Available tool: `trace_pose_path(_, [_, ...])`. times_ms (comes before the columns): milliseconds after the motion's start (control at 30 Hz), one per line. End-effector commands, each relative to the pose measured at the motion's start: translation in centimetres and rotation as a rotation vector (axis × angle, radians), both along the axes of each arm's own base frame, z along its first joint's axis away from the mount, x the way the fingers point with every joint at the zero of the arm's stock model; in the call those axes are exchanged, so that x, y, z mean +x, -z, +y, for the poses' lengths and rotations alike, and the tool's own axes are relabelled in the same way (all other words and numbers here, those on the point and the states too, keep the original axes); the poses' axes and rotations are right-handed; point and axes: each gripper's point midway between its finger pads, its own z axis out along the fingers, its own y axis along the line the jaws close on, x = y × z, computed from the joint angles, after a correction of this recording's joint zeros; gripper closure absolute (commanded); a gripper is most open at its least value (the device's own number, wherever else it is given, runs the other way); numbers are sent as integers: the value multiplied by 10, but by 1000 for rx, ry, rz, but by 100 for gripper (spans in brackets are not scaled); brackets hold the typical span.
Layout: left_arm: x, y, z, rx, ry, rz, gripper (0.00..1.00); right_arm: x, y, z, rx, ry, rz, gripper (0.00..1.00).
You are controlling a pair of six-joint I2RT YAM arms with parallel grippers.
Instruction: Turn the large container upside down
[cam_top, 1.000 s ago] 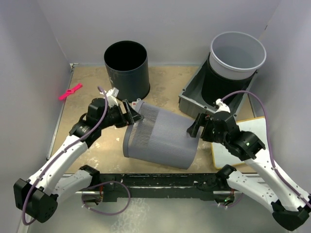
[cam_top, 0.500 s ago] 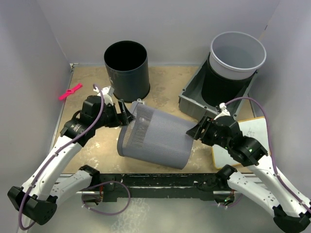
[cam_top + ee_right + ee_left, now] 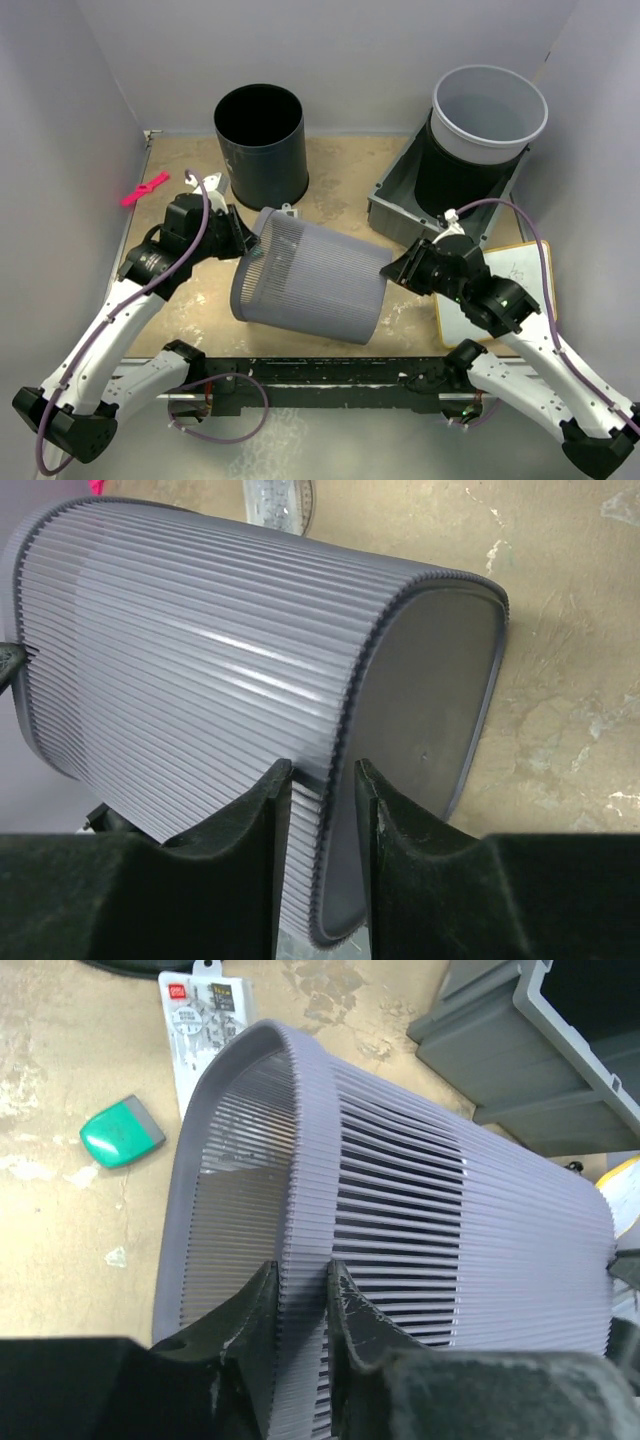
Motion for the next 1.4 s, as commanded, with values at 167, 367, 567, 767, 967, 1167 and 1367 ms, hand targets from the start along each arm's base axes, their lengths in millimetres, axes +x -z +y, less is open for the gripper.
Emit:
trace_pose_path(167, [-5, 33, -4, 15, 31, 85, 100, 8, -45, 14, 59, -84, -162, 74])
trace_pose_path(367, [-4, 42, -12, -18, 50, 99, 100, 8, -94, 27, 64, -222, -336, 75])
trace_pose_path(567, [-4, 45, -10, -7, 47, 101, 100, 2, -114, 47, 132, -334, -389, 74])
trace_pose_path(767, [-6, 48, -4, 17, 32, 98, 100, 23, -58, -21, -186, -17, -212, 62])
trace_pose_path(967, [-8, 62, -1, 60, 39, 151, 93, 17, -35, -21, -193, -29, -157, 39])
trace_pose_path(1167, [-6, 59, 2, 76, 27, 132, 100, 2, -28, 2, -47, -106, -113, 29])
trace_pose_path(1367, [-8, 68, 0, 76, 44, 148, 100, 0, -20, 22, 97, -149, -91, 29])
